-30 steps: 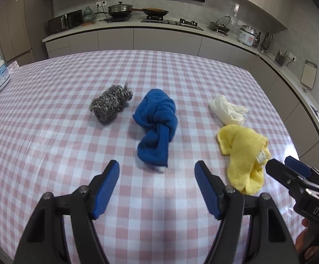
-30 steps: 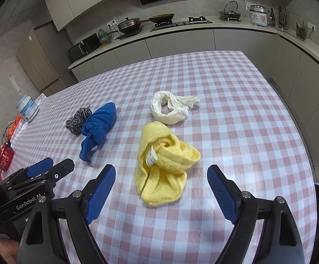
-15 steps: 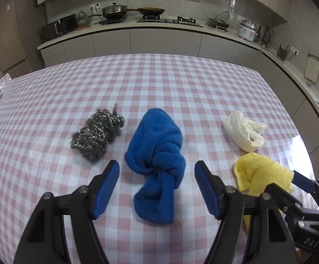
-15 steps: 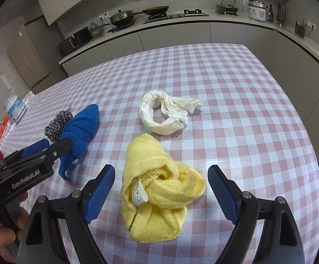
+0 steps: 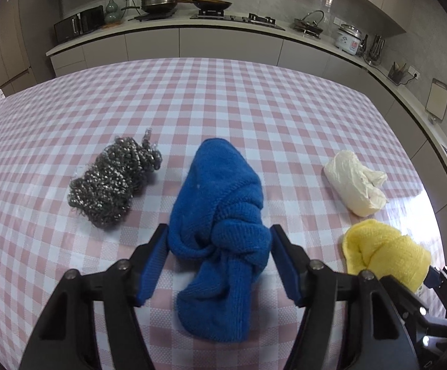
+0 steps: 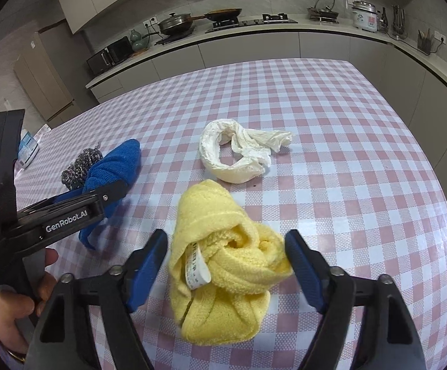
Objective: Collect trash
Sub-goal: 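Grasp the blue cloth with the left tool while the right tool grasps the yellow towel, then carry the blue cloth in the left tool and yellow towel in the right tool over the bin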
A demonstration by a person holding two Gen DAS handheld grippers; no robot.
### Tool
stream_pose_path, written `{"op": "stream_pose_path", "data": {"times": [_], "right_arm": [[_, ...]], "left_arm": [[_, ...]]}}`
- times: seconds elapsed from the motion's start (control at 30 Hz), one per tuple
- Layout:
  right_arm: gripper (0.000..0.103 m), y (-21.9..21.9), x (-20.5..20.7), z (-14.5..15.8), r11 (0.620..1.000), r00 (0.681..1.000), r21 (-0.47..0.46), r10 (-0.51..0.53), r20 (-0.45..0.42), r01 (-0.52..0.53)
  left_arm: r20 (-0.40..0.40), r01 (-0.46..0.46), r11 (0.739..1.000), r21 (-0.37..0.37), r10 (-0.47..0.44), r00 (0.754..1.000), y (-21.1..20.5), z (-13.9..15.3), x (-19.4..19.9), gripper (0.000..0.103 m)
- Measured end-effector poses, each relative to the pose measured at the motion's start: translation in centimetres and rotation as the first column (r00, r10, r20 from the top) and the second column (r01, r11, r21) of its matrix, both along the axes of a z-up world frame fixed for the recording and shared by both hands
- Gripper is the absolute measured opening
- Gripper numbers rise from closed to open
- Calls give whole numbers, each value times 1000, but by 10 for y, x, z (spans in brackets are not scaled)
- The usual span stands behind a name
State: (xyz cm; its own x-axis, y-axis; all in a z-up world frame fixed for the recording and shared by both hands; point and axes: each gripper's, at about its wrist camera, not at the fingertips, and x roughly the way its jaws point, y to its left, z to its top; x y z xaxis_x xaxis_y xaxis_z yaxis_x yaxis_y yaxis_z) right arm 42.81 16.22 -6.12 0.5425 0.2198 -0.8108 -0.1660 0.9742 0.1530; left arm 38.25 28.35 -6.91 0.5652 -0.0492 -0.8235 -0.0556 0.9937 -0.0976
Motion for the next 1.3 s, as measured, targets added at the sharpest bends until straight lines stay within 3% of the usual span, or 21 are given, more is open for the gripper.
{"op": "stream_pose_path", "data": {"times": [0.1,0.33,0.87,0.97,1.03,1.1,1.13,1.3], "right_arm": [[60,0,0,-4,1000,1000,2,5,-6,-5],[49,-3,-2,-4,1000,1000,15,12,2,-12],[48,-8,-17,-1,999,999,26,34,-6,-34],[49,-9,-18,-2,999,999,24,32,-10,-32],[56,-10,-19,-2,999,1000,27,27,-12,-26],[65,-10,-19,-2,1000,1000,22,16,-12,-16],[71,-11,-18,-1,1000,1000,22,12,-11,-12],[73,-10,-15,1,1000,1000,21,7,-10,-7]], "left_arm": [[-16,9,1000,-11,-9,1000,-2,-5,-4,49],[-7,14,1000,-13,-14,1000,-6,-3,-19,31],[-42,14,999,-39,-16,999,-11,-1,-83,31],[-38,-5,999,-39,4,999,-11,1,-83,41],[-24,-26,1000,-14,26,999,-11,4,-83,63],[8,-36,999,-6,36,999,-10,11,-82,70],[20,-36,999,1,36,999,-11,13,-81,72],[19,-27,999,28,26,999,-13,11,-64,73]]}}
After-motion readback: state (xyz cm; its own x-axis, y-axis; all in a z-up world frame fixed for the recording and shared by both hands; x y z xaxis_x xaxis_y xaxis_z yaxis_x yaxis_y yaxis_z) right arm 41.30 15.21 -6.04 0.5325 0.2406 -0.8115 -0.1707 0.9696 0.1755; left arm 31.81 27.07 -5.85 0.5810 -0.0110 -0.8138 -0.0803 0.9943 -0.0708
